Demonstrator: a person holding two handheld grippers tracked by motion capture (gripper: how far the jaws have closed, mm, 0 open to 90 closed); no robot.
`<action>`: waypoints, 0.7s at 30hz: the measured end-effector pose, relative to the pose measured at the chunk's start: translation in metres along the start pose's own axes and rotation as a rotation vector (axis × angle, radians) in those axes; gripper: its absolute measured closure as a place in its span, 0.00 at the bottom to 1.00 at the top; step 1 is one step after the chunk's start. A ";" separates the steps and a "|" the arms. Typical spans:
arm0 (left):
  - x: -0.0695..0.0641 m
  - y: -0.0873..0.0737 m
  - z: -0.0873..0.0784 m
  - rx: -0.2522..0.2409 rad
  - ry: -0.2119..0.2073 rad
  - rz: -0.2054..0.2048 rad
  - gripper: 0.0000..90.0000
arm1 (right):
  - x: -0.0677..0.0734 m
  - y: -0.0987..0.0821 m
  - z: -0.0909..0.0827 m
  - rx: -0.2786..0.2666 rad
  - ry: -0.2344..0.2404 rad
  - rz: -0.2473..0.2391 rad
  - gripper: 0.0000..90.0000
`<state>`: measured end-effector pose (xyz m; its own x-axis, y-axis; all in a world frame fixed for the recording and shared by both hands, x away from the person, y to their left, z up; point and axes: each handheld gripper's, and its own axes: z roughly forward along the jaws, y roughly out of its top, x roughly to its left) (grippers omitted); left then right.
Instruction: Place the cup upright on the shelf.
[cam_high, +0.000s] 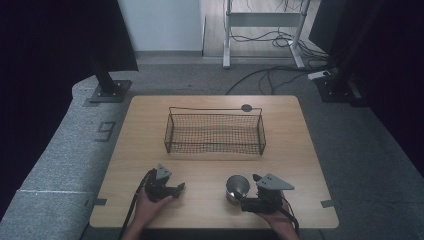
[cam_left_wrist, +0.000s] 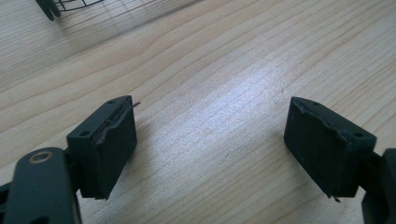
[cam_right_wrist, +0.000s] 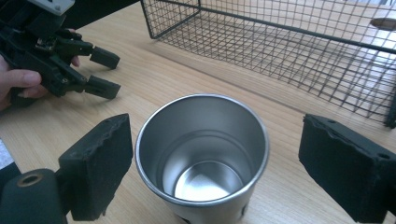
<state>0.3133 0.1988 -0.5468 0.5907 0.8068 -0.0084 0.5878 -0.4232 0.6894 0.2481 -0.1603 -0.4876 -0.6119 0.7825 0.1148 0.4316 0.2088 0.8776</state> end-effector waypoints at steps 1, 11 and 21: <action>0.000 0.000 0.000 0.000 -0.001 0.000 0.19 | 0.000 0.000 0.001 0.002 0.001 -0.001 0.10; 0.000 0.000 0.000 0.001 -0.001 0.001 0.19 | 0.004 -0.003 0.013 0.029 0.006 0.000 0.06; 0.000 0.000 0.000 0.000 -0.001 0.000 0.19 | 0.008 -0.006 0.027 0.055 -0.001 -0.017 0.03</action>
<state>0.3133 0.1988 -0.5468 0.5913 0.8064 -0.0088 0.5877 -0.4234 0.6894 0.2587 -0.1398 -0.5045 -0.6186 0.7794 0.0991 0.4568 0.2542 0.8525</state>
